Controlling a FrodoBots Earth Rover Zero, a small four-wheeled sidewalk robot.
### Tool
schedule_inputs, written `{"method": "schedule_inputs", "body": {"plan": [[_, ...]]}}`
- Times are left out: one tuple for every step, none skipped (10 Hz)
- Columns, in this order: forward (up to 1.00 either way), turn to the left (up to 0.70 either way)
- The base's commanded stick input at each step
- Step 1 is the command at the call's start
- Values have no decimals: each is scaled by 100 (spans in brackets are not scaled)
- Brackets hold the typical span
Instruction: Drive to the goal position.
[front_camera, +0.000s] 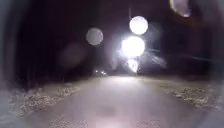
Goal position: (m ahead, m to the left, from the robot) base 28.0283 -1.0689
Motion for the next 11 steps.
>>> {"method": "schedule_inputs", "body": {"plan": [[70,0],[70,0],[70,0],[70,0],[70,0],[70,0],[70,0],[70,0],[70,0],[70,0],[70,0]]}}
